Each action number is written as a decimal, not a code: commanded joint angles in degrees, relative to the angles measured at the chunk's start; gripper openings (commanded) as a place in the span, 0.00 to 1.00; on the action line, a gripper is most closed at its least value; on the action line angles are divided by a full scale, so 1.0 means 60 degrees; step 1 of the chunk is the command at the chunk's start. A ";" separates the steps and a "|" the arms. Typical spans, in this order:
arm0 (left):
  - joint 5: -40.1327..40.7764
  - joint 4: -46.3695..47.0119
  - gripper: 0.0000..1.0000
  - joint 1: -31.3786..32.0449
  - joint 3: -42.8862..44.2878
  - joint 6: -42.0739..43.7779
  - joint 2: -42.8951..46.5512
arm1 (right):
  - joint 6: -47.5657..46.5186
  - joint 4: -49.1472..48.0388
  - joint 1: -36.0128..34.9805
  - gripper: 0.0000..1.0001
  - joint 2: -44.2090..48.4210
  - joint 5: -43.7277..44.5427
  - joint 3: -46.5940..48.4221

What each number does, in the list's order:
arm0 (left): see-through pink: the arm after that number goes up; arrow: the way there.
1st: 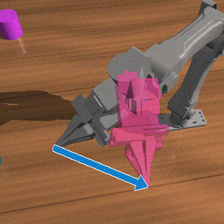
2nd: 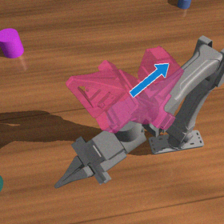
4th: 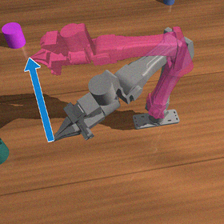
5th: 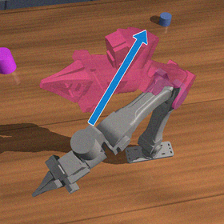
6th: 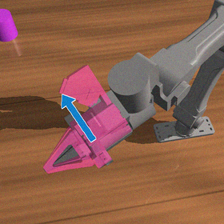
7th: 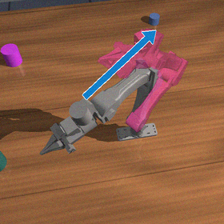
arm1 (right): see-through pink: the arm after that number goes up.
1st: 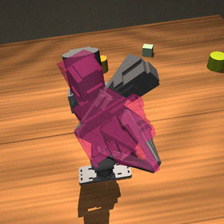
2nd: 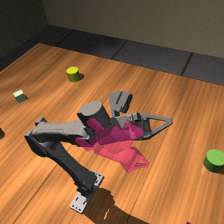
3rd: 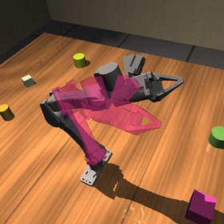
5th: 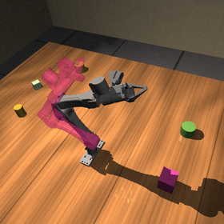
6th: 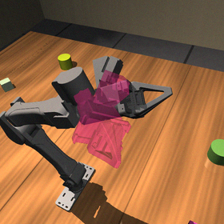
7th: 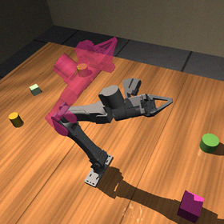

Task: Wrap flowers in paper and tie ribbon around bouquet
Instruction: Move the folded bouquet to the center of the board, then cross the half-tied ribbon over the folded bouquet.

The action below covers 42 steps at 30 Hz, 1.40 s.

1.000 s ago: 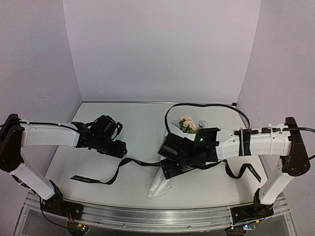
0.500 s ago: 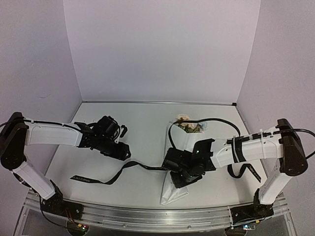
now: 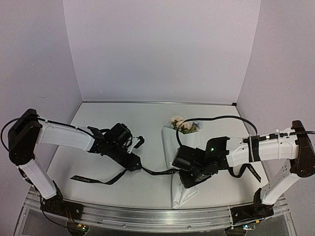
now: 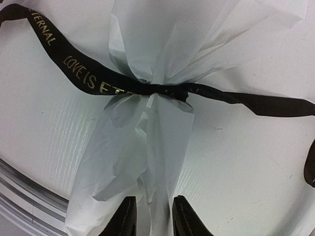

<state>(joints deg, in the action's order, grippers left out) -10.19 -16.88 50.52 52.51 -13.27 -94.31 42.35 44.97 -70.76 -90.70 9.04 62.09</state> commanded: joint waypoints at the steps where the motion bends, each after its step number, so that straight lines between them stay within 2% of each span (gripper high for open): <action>1: 0.0544 0.0296 0.58 -0.0027 0.0305 0.0403 -0.0407 | -0.0215 0.0303 -0.0016 0.32 0.0256 -0.0034 0.0178; 8: 0.0640 0.0647 0.53 -0.0027 0.0224 0.0325 -0.0809 | -0.0542 0.0441 0.0000 0.44 0.0697 0.0225 0.0308; 11: 0.0507 0.0867 0.48 -0.0027 0.0154 0.0358 -0.0852 | -0.0733 0.0537 0.0020 0.46 0.0905 0.0312 0.0356; 14: 0.0401 0.0907 0.32 -0.0027 0.0152 0.0393 -0.0957 | -0.0858 0.0603 0.0175 0.48 0.1117 0.0366 0.0287; 17: 0.0341 0.0924 0.08 -0.0020 0.0133 0.0403 -0.0936 | -0.1143 0.0610 0.0446 0.49 0.1358 0.0117 0.0196; 19: 0.0277 0.0967 0.01 0.0000 0.0090 0.0388 -0.0745 | -0.1679 0.0605 0.0538 0.50 0.1417 -0.0176 0.0331; 22: 0.0031 0.1065 0.00 0.0042 -0.0005 0.0298 -0.0009 | -0.3000 0.0556 0.0543 0.53 0.1420 -0.0395 0.0614; 28: -0.0898 0.1339 0.00 0.0091 -0.0282 0.0172 0.1988 | -0.5308 -0.0783 0.0638 0.68 0.1042 -0.0917 0.0889; 34: -0.1374 0.1086 0.00 0.0105 -0.0100 0.0239 0.2416 | -0.6030 -0.2738 0.1222 0.74 -0.0120 -0.2372 0.1316; 38: -0.1611 0.1130 0.00 0.0130 0.0021 0.0193 0.2579 | -0.6327 -0.4337 0.1407 0.73 -0.0875 -0.2599 0.1429; 42: -0.1652 0.1257 0.00 0.0136 0.0052 0.0127 0.2734 | -0.6091 -0.4748 0.1469 0.72 -0.1421 -0.2750 0.1793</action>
<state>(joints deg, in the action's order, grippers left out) -18.30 -10.90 51.06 50.87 -12.01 -79.93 6.77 24.29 -62.18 -96.97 -5.02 68.84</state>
